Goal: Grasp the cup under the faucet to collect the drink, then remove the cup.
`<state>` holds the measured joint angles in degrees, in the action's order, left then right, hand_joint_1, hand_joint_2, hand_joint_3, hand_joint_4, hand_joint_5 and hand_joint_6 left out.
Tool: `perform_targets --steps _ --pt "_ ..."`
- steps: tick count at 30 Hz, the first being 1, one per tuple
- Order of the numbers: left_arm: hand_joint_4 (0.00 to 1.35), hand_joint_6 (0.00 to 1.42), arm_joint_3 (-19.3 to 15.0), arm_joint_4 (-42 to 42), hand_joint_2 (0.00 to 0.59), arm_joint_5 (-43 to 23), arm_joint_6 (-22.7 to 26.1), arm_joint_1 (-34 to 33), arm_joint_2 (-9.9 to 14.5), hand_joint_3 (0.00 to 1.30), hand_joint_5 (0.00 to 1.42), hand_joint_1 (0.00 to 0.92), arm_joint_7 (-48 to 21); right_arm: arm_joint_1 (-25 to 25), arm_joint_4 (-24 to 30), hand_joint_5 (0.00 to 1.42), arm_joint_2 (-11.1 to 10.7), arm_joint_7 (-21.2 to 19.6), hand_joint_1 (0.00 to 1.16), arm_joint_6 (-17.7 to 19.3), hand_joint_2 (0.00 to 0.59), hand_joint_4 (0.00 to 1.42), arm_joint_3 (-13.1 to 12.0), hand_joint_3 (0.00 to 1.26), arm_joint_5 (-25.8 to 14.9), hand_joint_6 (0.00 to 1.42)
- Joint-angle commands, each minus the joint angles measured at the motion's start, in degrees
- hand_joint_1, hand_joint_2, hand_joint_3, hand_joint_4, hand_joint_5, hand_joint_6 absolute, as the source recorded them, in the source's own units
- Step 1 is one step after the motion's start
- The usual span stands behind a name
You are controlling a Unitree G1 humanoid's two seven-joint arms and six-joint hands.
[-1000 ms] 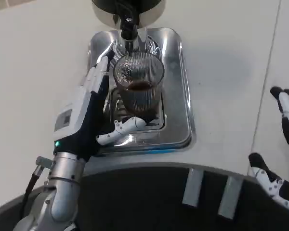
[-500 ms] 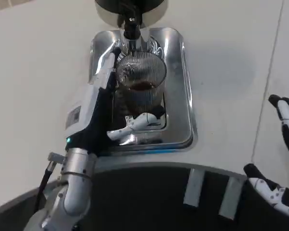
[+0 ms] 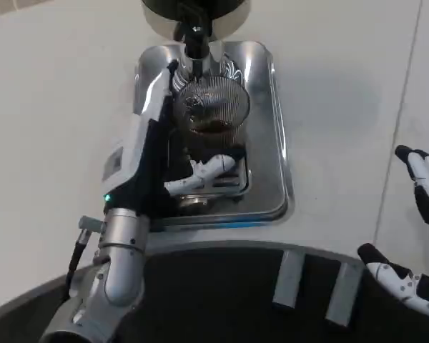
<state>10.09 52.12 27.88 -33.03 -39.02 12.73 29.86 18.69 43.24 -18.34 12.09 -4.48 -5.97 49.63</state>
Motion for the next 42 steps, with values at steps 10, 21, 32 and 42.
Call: perform_targets --steps 10,21,32,42 --pt "0.37 0.89 3.73 2.53 0.090 0.86 1.04 -1.26 -2.54 0.30 0.65 0.612 0.24 -3.30 1.06 0.00 2.05 3.36 0.44 -5.26 0.361 0.00 2.72 0.00 2.24 0.00" --pt "1.15 1.42 3.84 1.62 0.069 -0.21 1.14 -0.35 -7.67 1.09 1.30 0.762 7.75 -2.11 3.60 0.00 2.70 5.43 0.43 -8.01 0.373 0.00 1.54 0.00 2.92 0.00" --pt "1.26 1.42 2.52 -3.50 0.046 0.15 0.31 3.07 -4.50 1.19 1.34 0.775 9.30 -3.67 2.10 0.00 2.50 6.05 0.43 -8.15 0.375 0.00 2.44 0.00 1.87 0.00" --pt "1.29 1.42 -1.17 -14.49 0.048 -0.37 -0.32 11.29 0.19 1.22 1.35 0.768 8.26 -6.40 -0.67 0.00 1.90 5.14 0.41 -6.98 0.380 0.00 4.51 0.00 0.86 0.00"
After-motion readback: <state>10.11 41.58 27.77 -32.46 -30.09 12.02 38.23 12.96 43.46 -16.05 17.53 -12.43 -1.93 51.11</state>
